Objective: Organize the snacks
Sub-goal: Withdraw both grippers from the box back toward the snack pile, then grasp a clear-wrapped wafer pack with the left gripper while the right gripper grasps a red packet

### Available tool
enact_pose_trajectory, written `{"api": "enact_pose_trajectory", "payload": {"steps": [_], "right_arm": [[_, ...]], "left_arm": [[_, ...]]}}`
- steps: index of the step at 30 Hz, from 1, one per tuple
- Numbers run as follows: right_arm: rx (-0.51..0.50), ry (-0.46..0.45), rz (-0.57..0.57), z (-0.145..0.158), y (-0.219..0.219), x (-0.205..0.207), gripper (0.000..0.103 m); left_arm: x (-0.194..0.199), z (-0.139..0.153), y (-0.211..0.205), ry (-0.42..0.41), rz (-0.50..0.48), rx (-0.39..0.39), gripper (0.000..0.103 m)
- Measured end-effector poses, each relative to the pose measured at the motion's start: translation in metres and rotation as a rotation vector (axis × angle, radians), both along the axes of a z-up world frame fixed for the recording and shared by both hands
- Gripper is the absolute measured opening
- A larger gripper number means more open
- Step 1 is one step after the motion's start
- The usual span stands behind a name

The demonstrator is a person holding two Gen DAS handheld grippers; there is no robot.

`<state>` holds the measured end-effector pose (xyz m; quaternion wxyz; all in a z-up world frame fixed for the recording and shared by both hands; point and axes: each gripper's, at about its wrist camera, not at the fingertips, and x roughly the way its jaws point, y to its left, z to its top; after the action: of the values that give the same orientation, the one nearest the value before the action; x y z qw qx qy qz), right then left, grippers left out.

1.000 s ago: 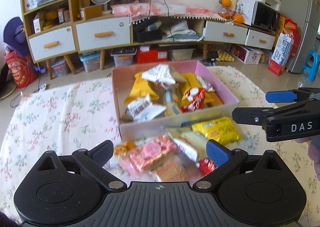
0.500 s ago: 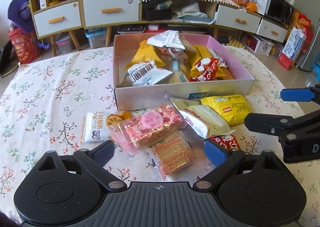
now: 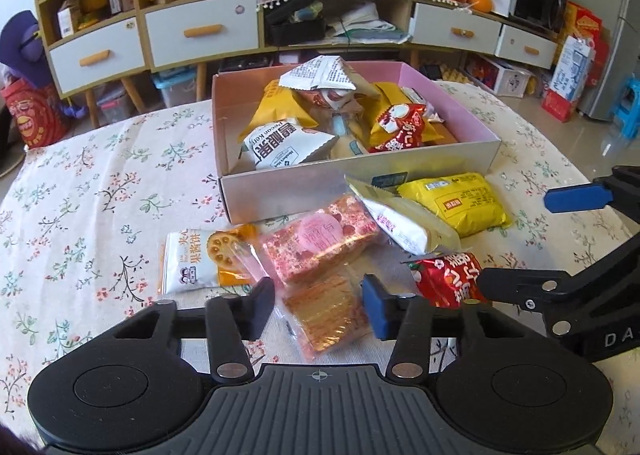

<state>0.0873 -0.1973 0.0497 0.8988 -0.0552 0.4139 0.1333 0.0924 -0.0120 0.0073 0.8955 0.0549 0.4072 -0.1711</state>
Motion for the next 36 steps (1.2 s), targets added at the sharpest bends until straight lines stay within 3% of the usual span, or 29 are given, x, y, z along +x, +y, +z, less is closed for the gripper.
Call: {"api": "enact_pose_trajectory", "payload": {"steps": [6,11,13,15,19,26,28,32,36], "right_arm": [[0.006,0.0,0.038,-0.001,0.005,-0.002,0.102],[0.029,0.009,0.066,-0.002,0.013,-0.002,0.102],[0.038,0.02,0.071,-0.003,0.018,0.0,0.101],[0.051,0.035,0.073,-0.004,0.023,0.001,0.095],[0.07,0.082,0.089,-0.008,0.03,0.004,0.077],[0.02,0.107,0.125,-0.015,0.036,0.001,0.057],[0.017,0.113,0.131,-0.015,0.037,0.001,0.054],[0.02,0.121,0.152,-0.013,0.039,0.0,0.038],[-0.003,0.103,0.173,-0.011,0.043,-0.003,0.035]], "left_arm": [[-0.005,-0.001,0.014,0.004,-0.004,0.045,0.039],[-0.01,0.001,0.028,-0.017,-0.03,0.001,0.041],[-0.009,0.002,0.029,-0.014,-0.05,-0.015,0.05],[-0.011,0.002,0.026,-0.012,-0.062,-0.005,0.057],[-0.01,-0.002,0.02,0.004,-0.062,0.041,0.058],[-0.011,-0.007,0.021,0.047,-0.068,0.056,0.059],[-0.011,-0.008,0.019,0.059,-0.069,0.063,0.057],[-0.012,-0.009,0.016,0.076,-0.072,0.076,0.049],[-0.013,-0.009,0.014,0.072,-0.084,0.095,0.042]]}}
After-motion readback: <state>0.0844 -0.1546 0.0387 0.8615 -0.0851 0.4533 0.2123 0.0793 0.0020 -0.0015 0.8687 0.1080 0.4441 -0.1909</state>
